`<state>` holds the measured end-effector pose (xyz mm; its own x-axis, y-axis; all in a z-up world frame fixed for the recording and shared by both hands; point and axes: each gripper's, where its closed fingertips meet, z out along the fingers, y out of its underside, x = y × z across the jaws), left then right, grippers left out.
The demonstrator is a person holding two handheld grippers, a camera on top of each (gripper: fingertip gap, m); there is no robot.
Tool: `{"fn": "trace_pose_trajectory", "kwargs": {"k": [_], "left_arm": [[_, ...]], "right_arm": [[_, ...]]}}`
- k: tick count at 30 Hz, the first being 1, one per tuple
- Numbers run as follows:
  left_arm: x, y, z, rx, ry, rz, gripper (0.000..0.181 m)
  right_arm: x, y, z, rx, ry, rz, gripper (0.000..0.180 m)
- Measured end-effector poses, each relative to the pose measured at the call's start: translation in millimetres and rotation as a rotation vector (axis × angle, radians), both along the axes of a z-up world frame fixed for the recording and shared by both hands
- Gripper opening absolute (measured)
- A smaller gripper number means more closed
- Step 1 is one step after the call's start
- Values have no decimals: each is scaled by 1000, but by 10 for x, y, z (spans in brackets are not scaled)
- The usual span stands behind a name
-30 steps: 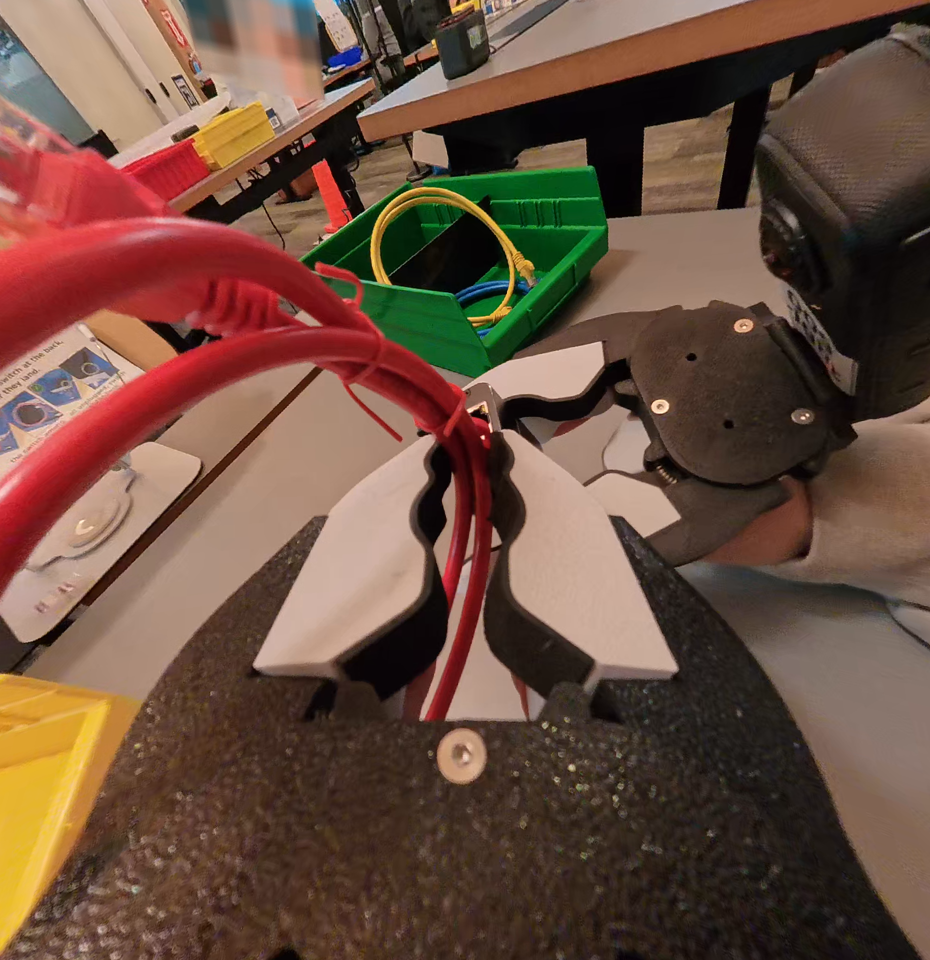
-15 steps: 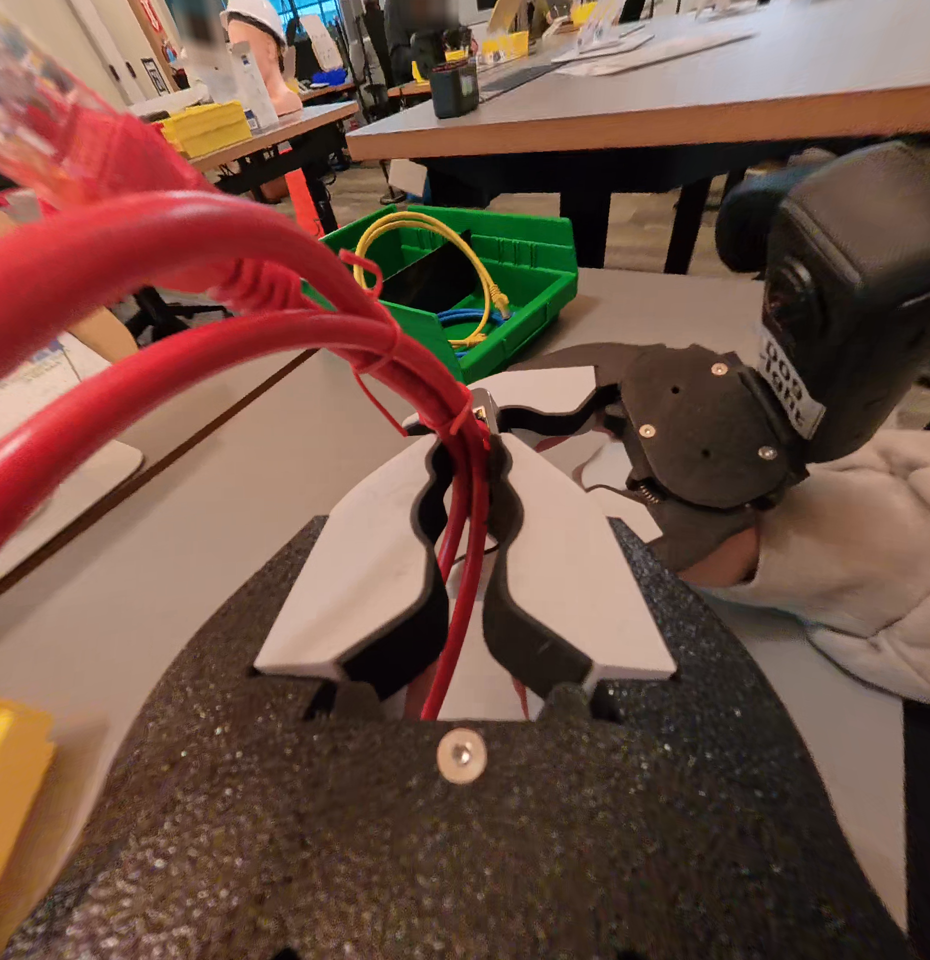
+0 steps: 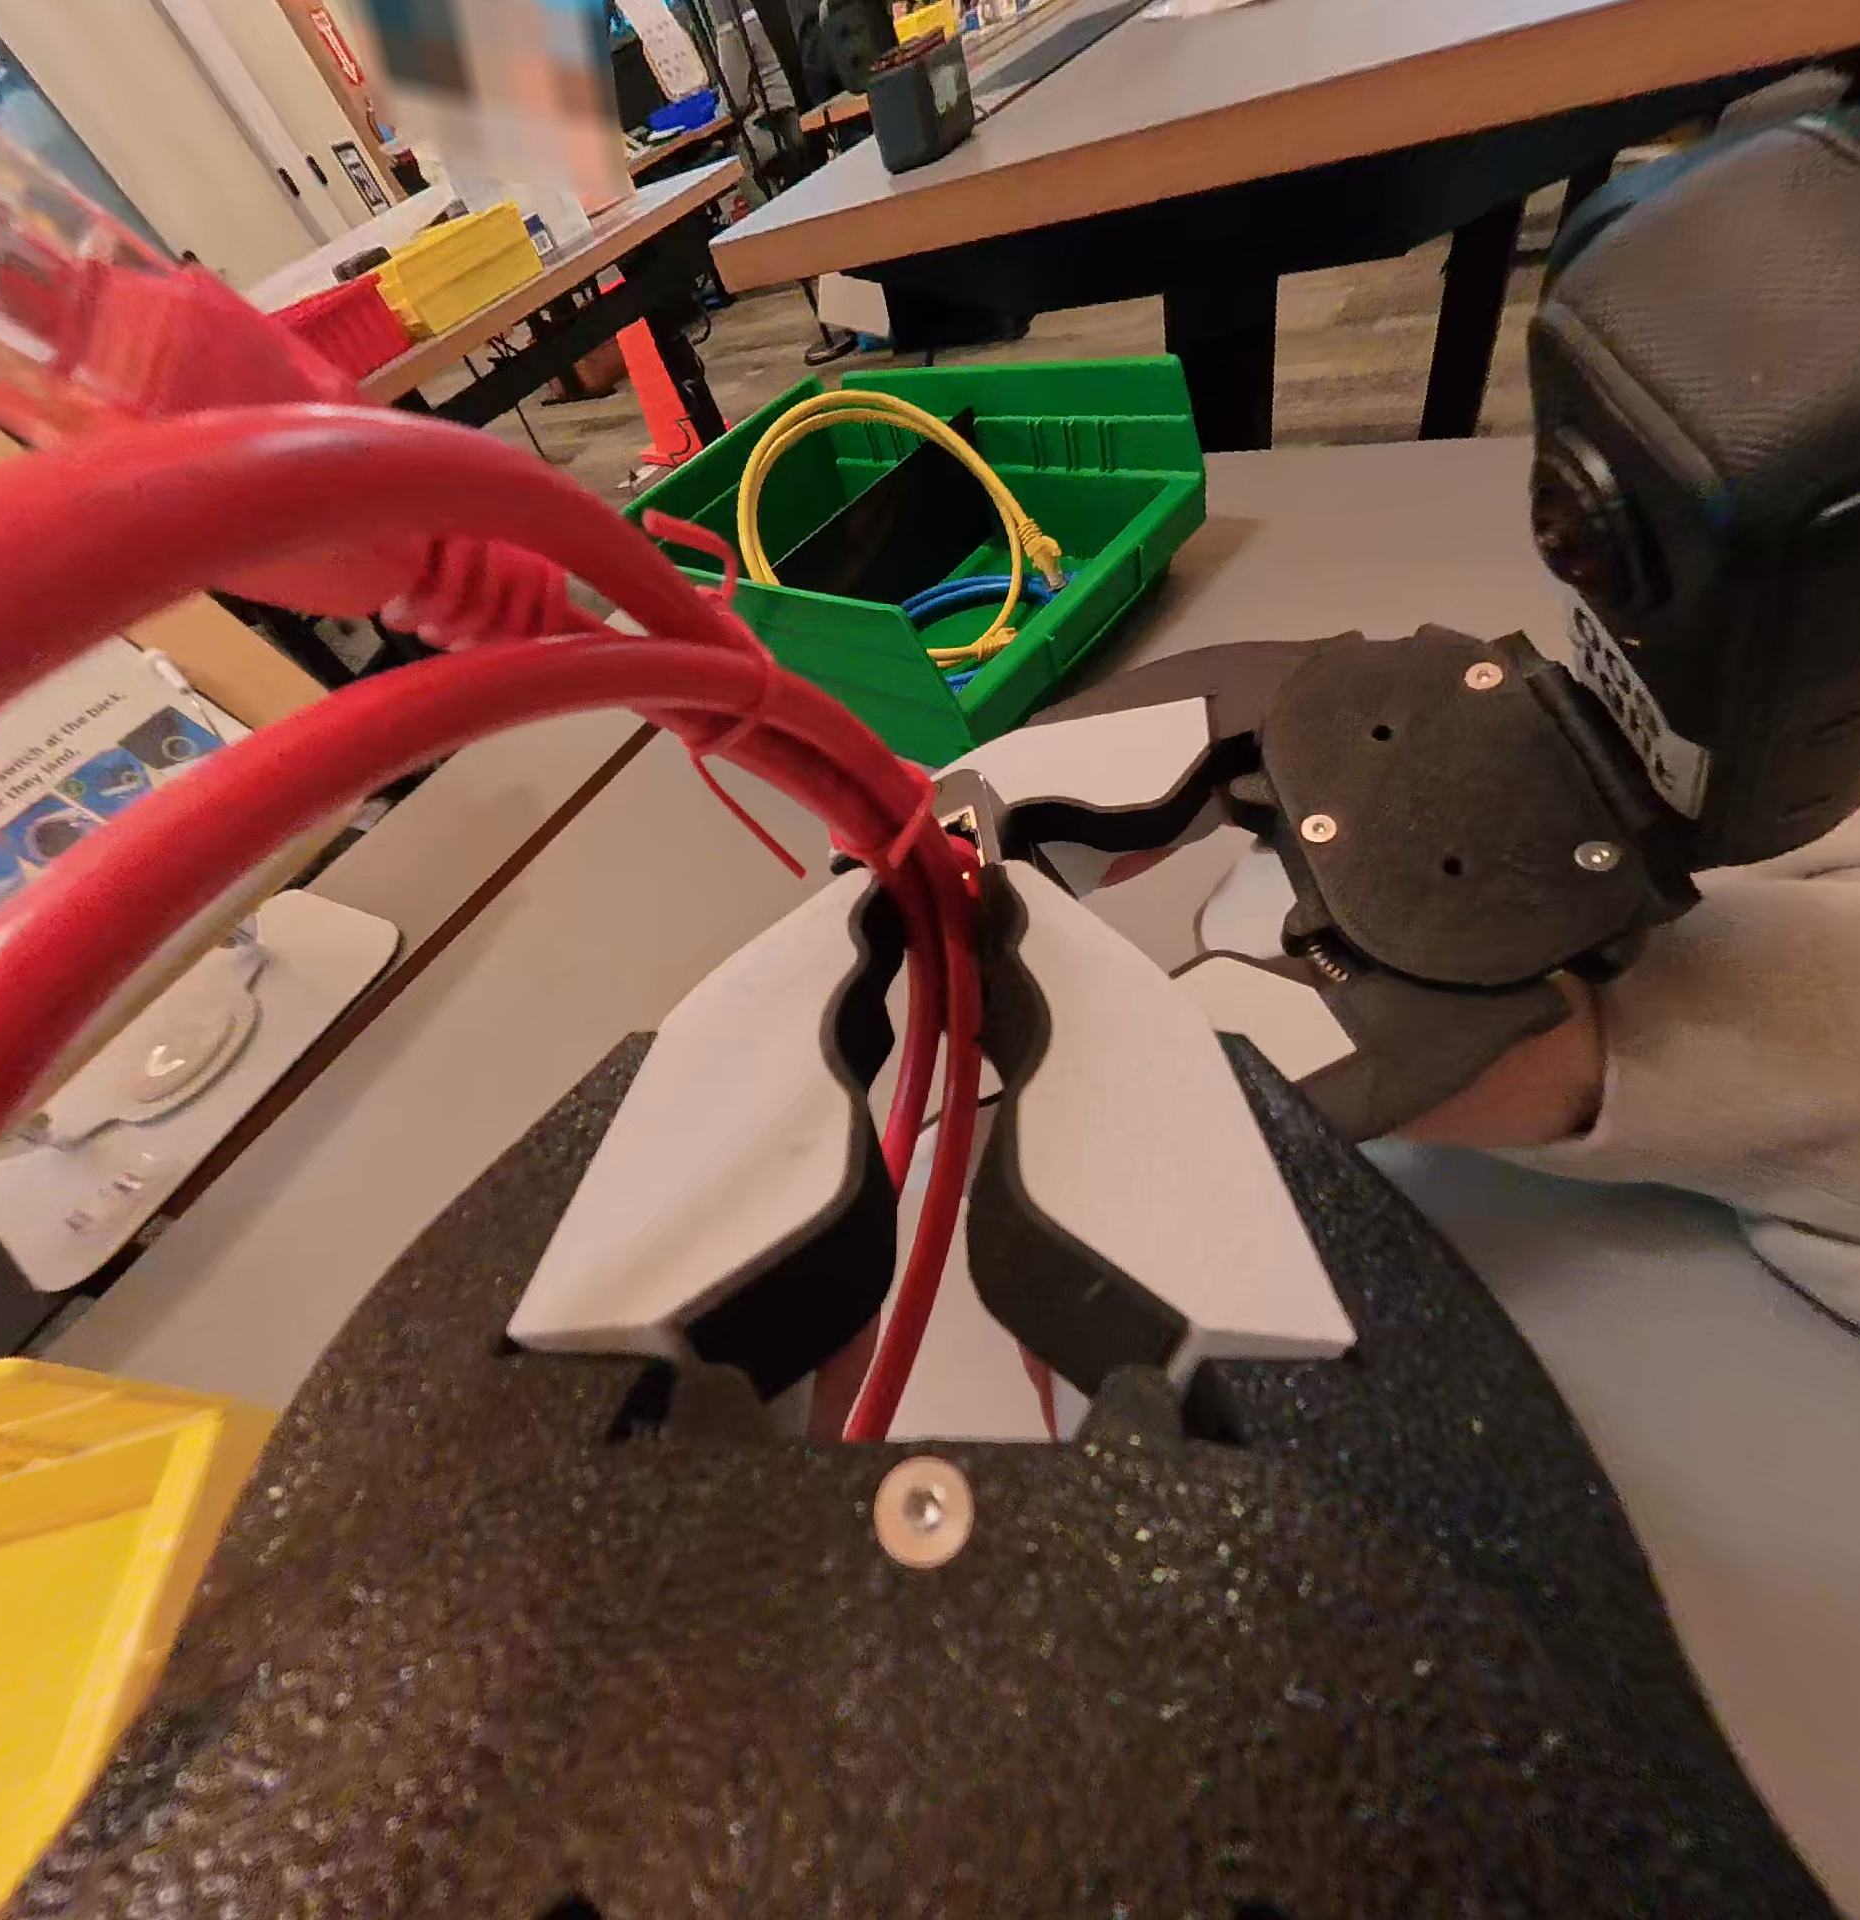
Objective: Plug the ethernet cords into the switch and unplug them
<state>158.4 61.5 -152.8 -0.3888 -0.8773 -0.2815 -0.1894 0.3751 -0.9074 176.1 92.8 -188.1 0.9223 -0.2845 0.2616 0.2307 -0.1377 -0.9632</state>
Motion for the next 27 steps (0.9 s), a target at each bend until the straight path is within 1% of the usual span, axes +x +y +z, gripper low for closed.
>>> {"fn": "trace_pose_trajectory", "kwargs": {"k": [11, 17, 20, 26, 27], "left_arm": [[21, -35, 11, 102, -1, -2, 15], [27, -45, 46, -11, 8, -23, 14], [31, -44, 45, -39, 13, -23, 14], [28, -63, 49, 120, 11, 2, 14], [25, -75, 59, 99, 11, -3, 14]], "right_arm": [[10, -4, 1, 30, 31, 5, 78], [8, -16, 51, 52, 24, 2, 78], [10, -15, 47, 51, 28, 3, 78], [13, -13, 39, 55, 37, 6, 78], [16, -20, 52, 61, 27, 7, 78]]}}
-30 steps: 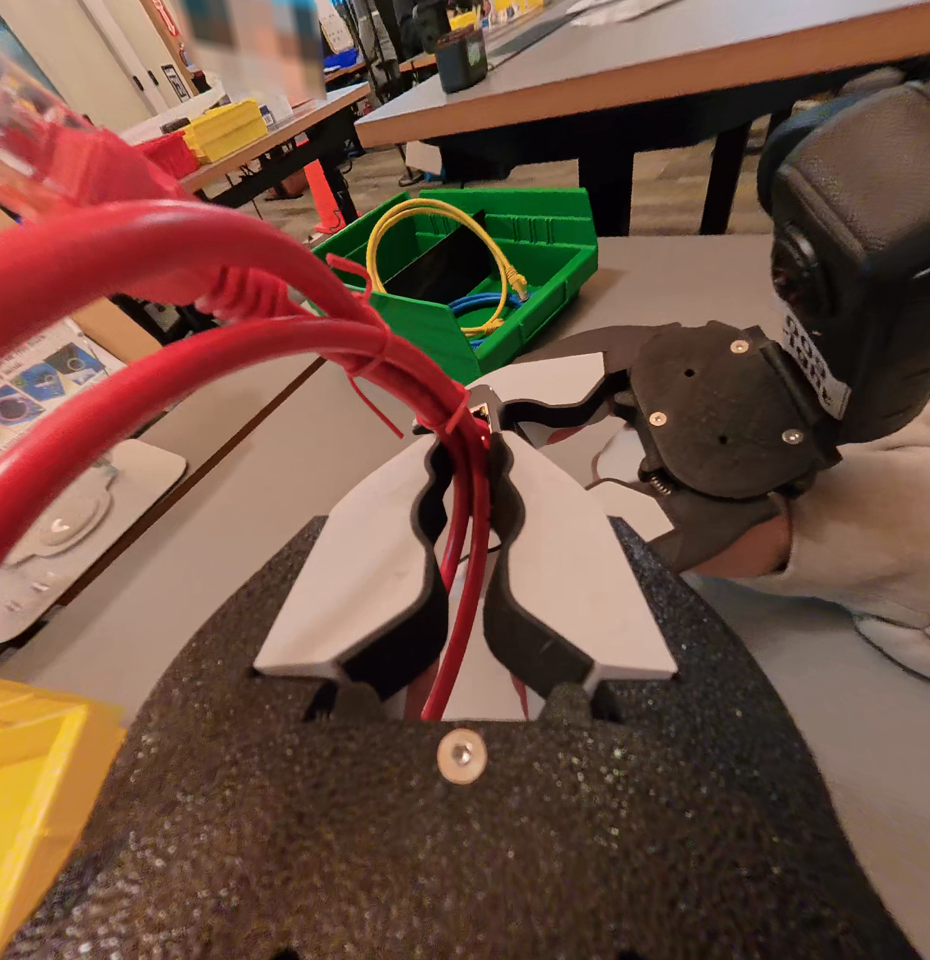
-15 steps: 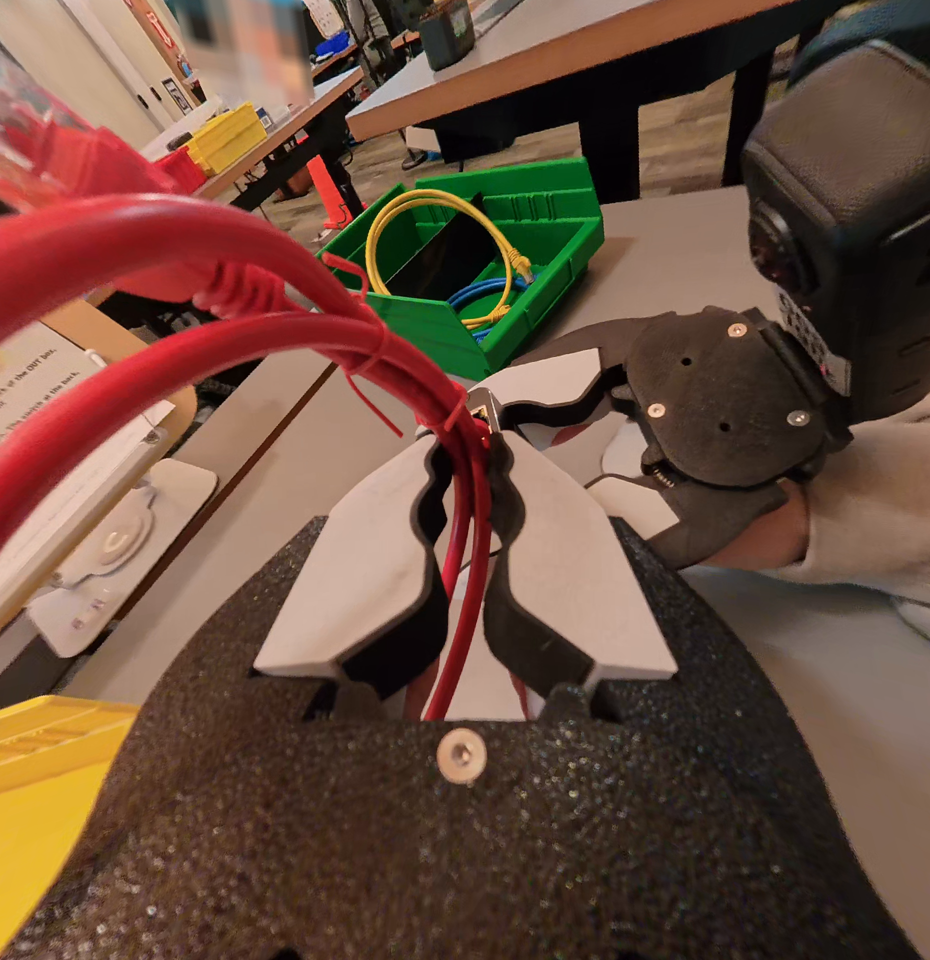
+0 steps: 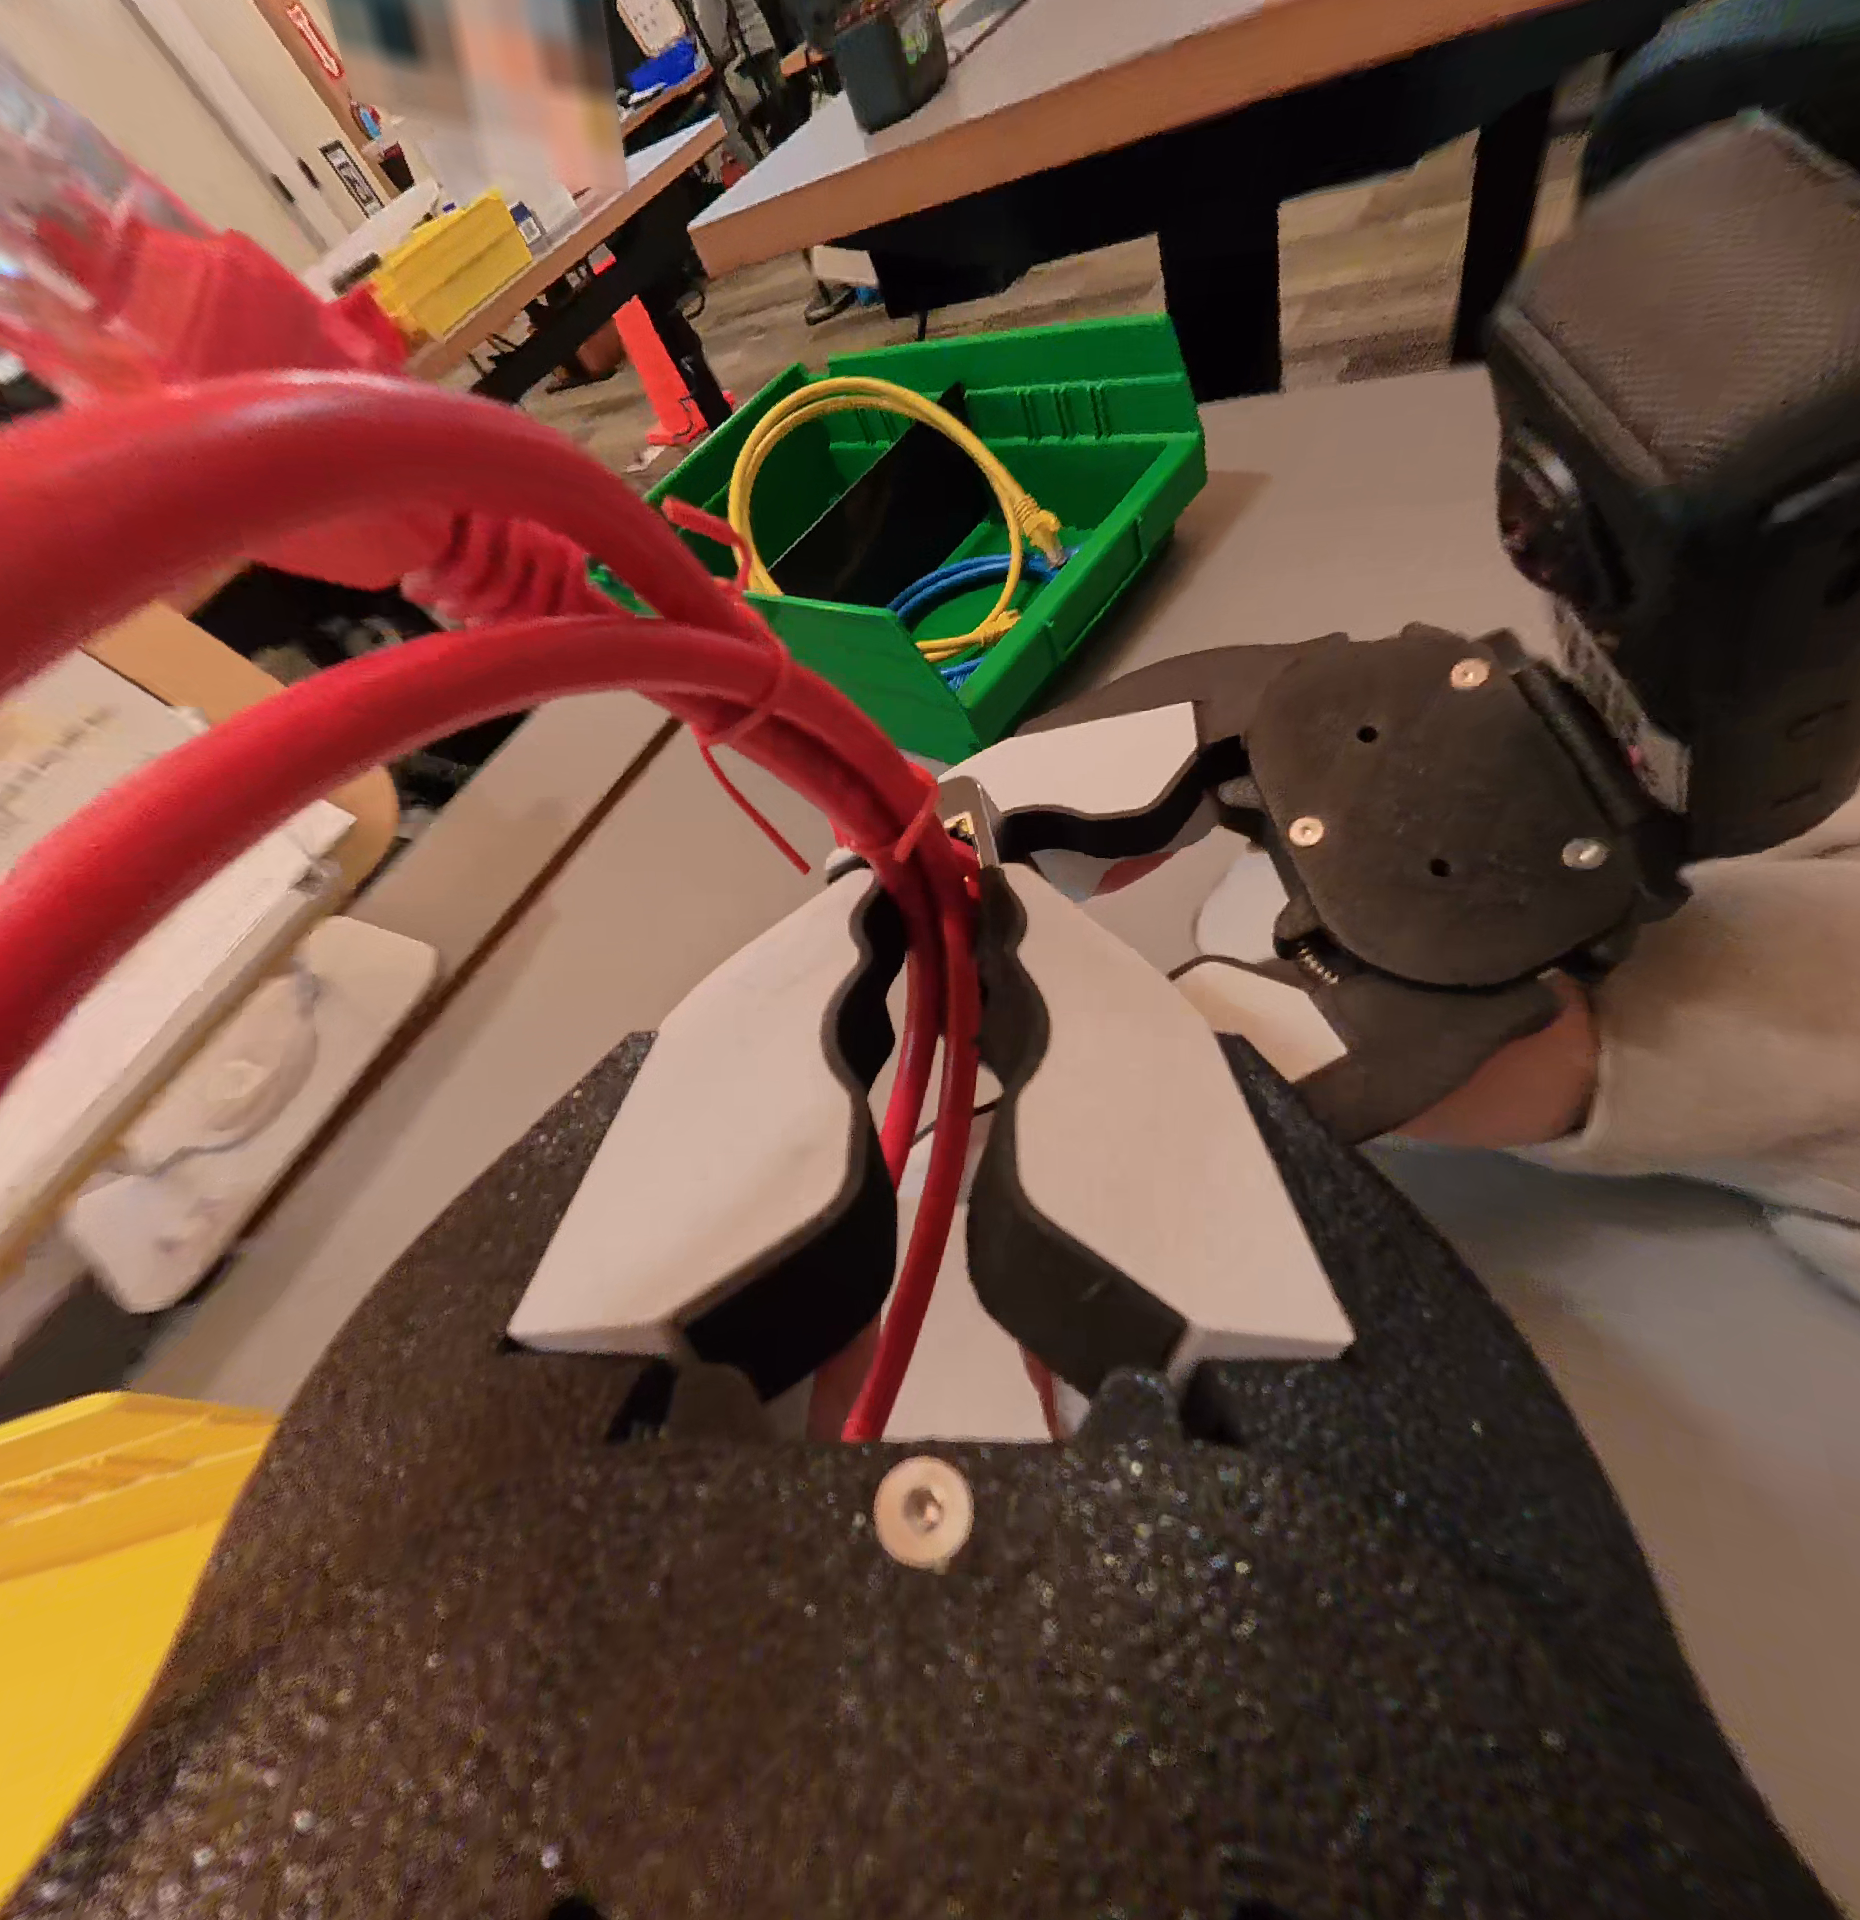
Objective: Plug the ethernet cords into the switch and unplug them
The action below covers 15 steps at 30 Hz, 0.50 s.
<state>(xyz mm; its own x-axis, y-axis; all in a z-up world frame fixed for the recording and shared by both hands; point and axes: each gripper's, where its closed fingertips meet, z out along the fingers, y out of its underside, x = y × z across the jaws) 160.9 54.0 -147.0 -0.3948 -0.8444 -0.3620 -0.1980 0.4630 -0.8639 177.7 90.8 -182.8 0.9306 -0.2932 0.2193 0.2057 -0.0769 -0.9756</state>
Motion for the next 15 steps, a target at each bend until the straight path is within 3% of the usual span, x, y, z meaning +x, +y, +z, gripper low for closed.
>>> {"fn": "trace_pose_trajectory", "kwargs": {"k": [7, 15], "left_arm": [[-35, 29, 29, -327, 38, -55, 13], [-38, 52, -13, -113, 47, -18, 14]], "right_arm": [[-33, -2, 53, -5, -56, -1, 78], [-6, 5, 1, -54, -70, -18, 78]]}}
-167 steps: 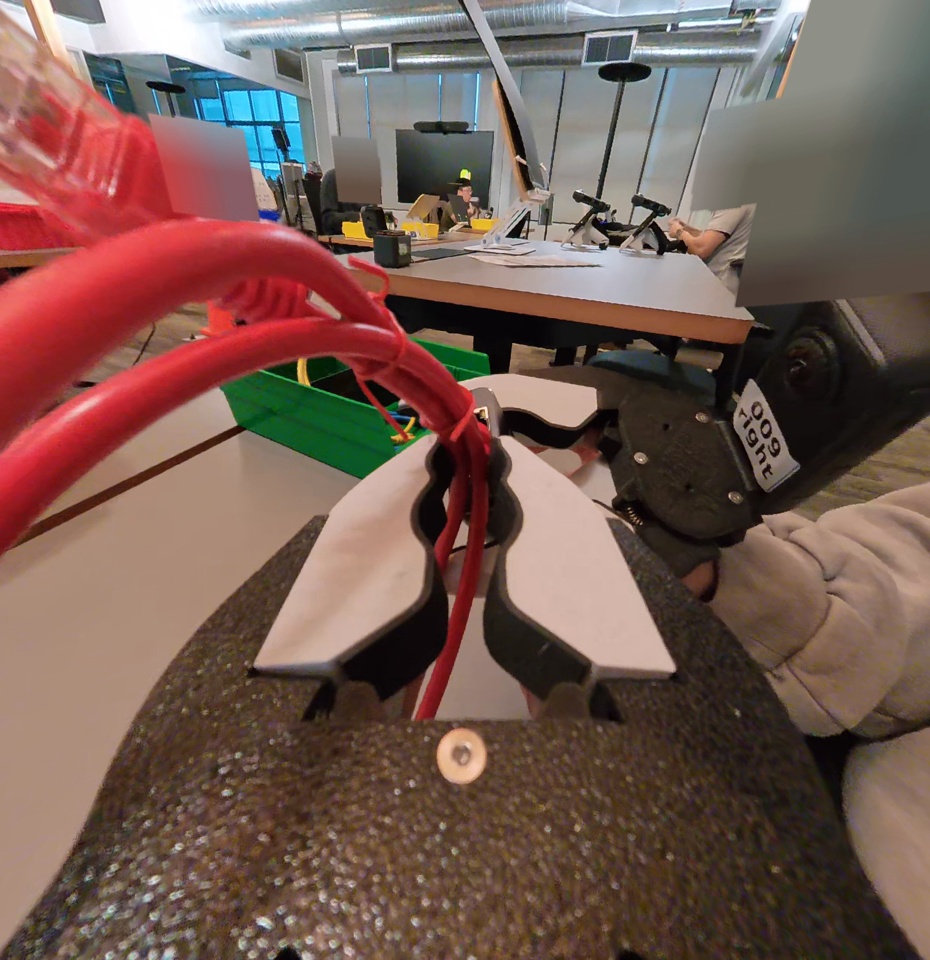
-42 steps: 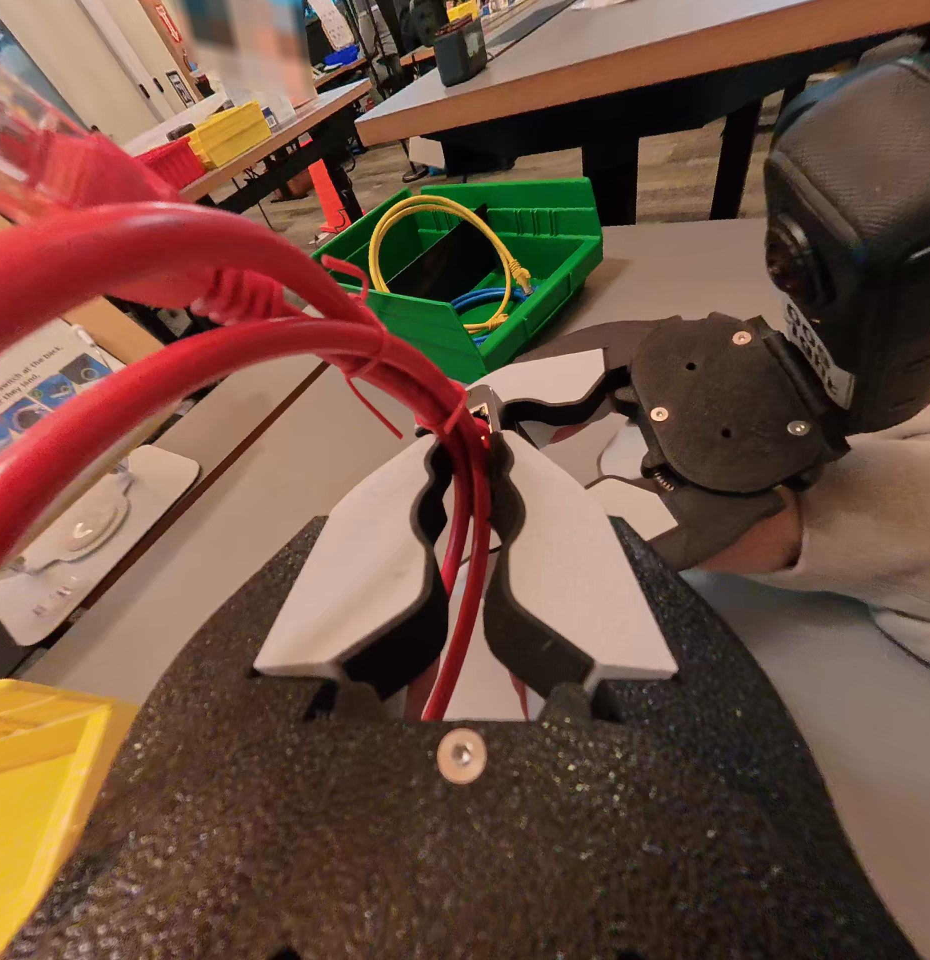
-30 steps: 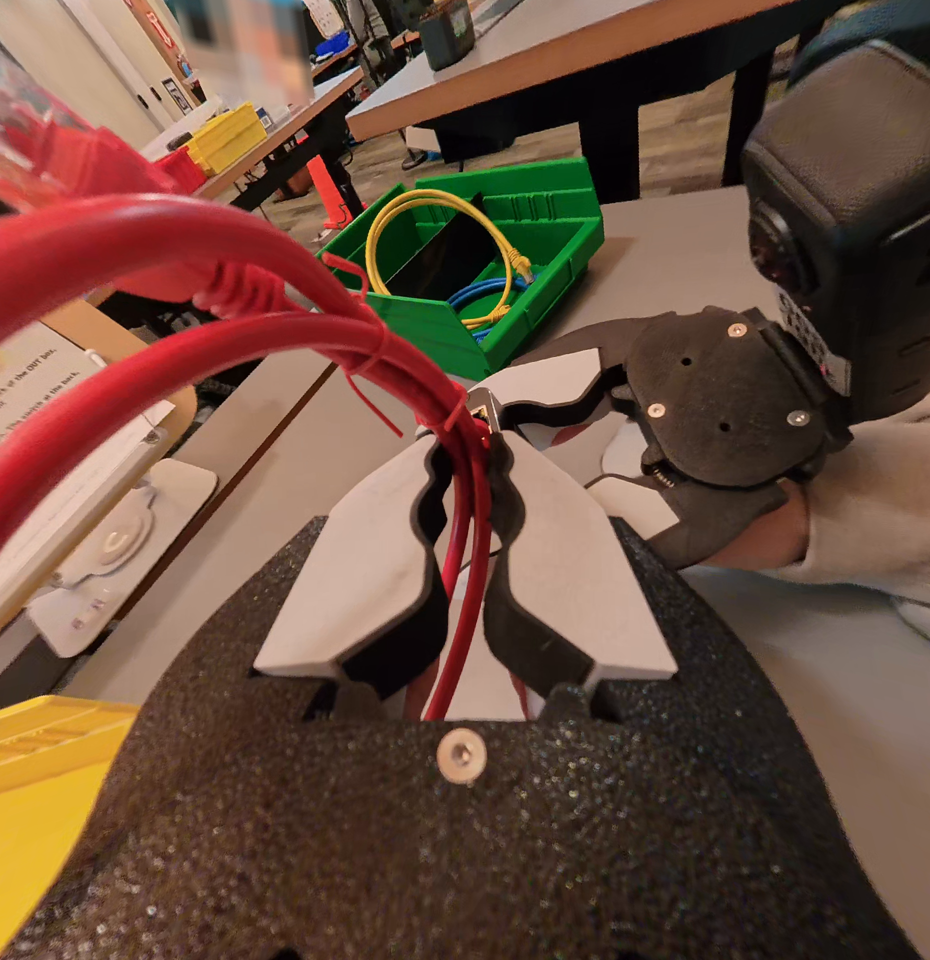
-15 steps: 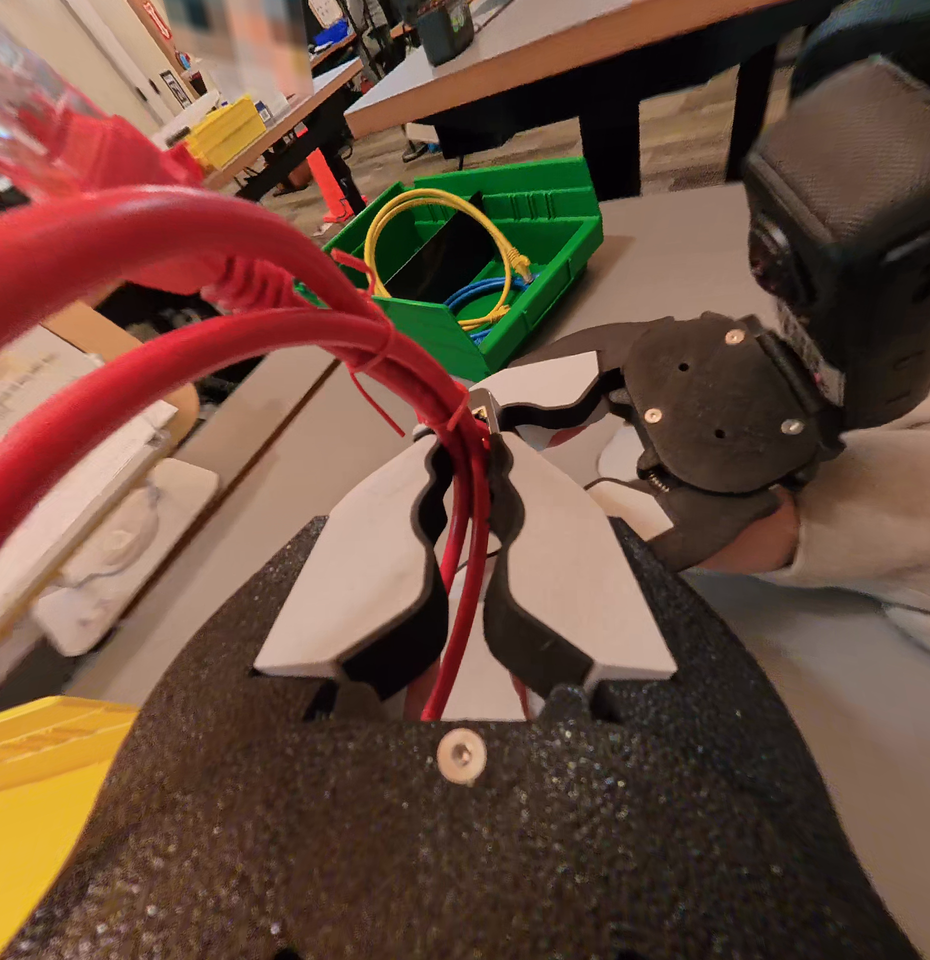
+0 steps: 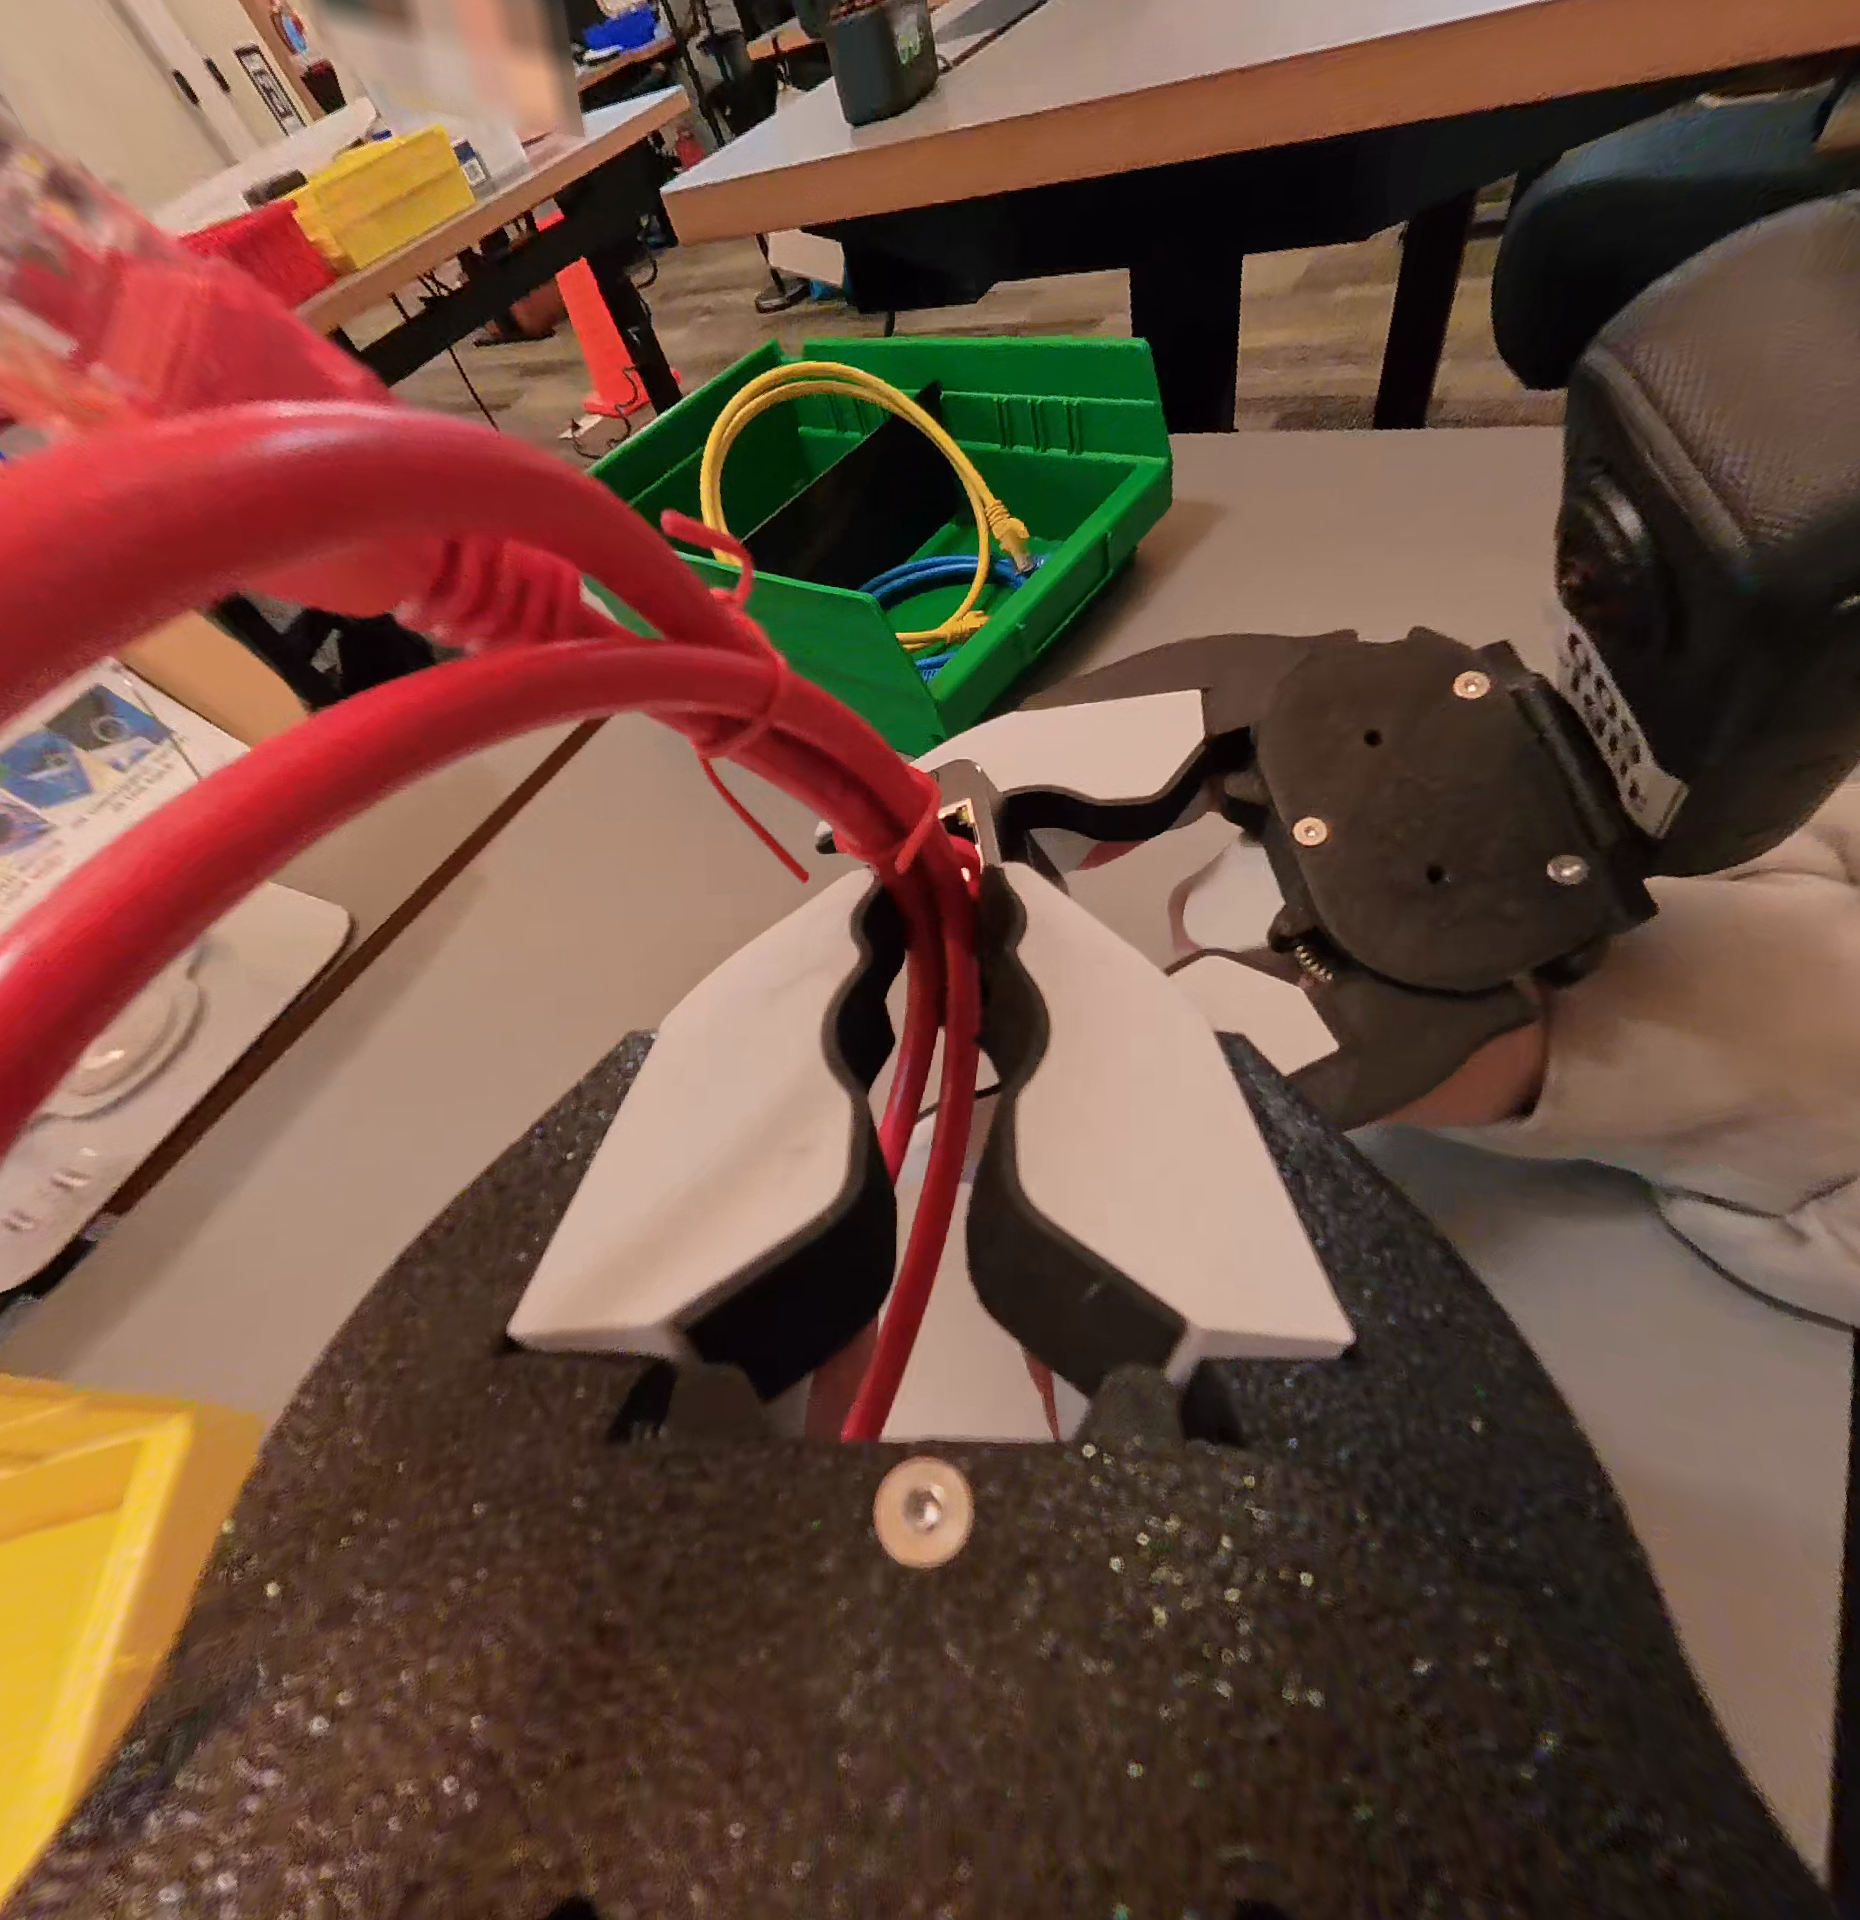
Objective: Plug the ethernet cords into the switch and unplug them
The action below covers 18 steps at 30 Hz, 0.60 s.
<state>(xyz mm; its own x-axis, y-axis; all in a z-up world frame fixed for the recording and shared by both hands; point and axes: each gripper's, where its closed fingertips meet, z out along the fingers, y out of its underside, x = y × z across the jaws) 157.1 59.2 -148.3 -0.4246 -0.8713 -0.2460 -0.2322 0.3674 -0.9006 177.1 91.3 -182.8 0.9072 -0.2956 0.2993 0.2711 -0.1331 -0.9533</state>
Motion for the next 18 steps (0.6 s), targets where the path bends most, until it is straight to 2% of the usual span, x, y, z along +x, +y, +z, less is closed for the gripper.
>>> {"fn": "trace_pose_trajectory", "kwargs": {"k": [5, 11, 18], "left_arm": [[-60, -5, 65, -228, -17, -75, 14], [-83, -46, 167, -127, -59, -78, 14], [-118, -45, 238, -128, -103, -92, 14]], "right_arm": [[-19, -29, 105, -20, -111, -28, 78], [-11, -86, 230, -11, -163, -63, 77], [-40, -101, 306, -21, -187, -84, 77]]}}
